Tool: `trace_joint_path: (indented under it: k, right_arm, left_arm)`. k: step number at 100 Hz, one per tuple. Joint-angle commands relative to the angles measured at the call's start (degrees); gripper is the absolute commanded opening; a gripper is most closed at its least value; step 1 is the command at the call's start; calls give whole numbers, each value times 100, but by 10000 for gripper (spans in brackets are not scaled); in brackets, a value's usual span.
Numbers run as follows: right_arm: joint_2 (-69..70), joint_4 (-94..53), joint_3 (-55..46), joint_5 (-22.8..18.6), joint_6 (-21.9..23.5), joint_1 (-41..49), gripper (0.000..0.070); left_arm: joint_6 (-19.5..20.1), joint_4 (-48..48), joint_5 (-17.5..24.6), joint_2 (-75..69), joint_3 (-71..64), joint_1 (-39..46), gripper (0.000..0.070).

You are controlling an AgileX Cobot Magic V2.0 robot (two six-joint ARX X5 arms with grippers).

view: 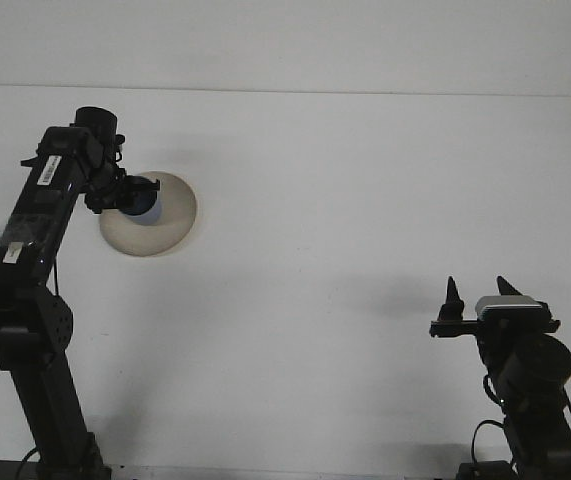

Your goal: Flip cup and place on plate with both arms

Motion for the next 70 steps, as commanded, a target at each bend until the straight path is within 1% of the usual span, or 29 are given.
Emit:
trace_joint_path:
  k: [1, 21, 47, 51, 61, 70]
  right_arm:
    - [20, 68, 66, 7, -63, 9, 533]
    - [20, 68, 66, 7, -63, 9, 533]
    - [20, 66, 66, 4, -63, 9, 534]
    - [20, 66, 66, 4, -63, 9, 534]
    - [20, 66, 66, 4, -63, 9, 534]
    - [20, 63, 66, 4, -63, 9, 534]
  left_arm:
    - [-52, 13, -20, 192, 142, 15, 6]
    - [-37, 17, -17, 323, 142, 15, 6]
    - [-26, 61, 26, 361, 144, 20, 25]
    - [-22, 74, 26, 363, 144, 26, 51]
    - [-13, 111, 26, 361, 144, 52, 179]
    - [-13, 144, 26, 361, 151, 59, 267]
